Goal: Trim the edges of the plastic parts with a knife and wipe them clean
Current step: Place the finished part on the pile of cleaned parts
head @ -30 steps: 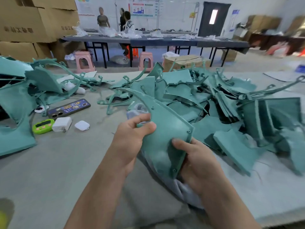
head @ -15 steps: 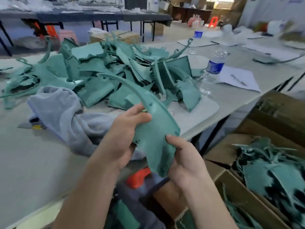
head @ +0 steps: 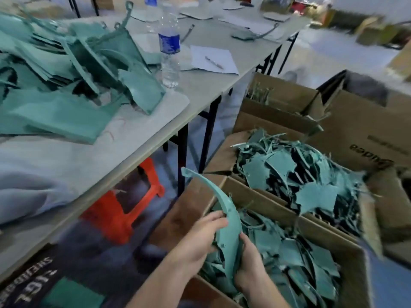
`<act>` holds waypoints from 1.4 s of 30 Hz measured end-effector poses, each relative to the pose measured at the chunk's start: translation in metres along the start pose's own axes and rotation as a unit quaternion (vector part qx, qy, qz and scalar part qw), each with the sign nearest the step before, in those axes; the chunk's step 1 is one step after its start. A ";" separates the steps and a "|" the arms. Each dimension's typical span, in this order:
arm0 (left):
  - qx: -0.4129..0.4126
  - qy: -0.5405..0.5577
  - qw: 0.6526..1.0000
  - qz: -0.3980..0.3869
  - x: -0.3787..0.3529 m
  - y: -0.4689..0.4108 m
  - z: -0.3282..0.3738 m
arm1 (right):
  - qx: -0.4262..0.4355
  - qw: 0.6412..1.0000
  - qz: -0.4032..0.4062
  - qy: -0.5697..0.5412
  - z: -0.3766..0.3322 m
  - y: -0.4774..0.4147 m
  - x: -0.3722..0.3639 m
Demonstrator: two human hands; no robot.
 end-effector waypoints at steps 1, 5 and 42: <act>0.023 0.003 1.000 0.003 -0.001 -0.004 -0.014 | -0.016 1.000 0.010 -0.012 0.007 -0.009 0.014; 0.069 0.010 0.997 -0.010 0.000 -0.006 -0.035 | -0.051 0.994 0.054 -0.086 0.025 -0.045 0.056; -0.487 0.016 0.791 0.370 0.336 0.319 0.276 | 0.487 0.653 -0.350 0.462 0.030 0.218 -0.529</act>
Point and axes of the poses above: each hand's wrist, its own y-axis away from the middle knuckle, its own x-axis out of the back of the hand, z = x × y, the point moved 9 cm from there along -y, towards the middle knuckle, and after that the axes turned 14 degrees about y, right-handed, at the moved point
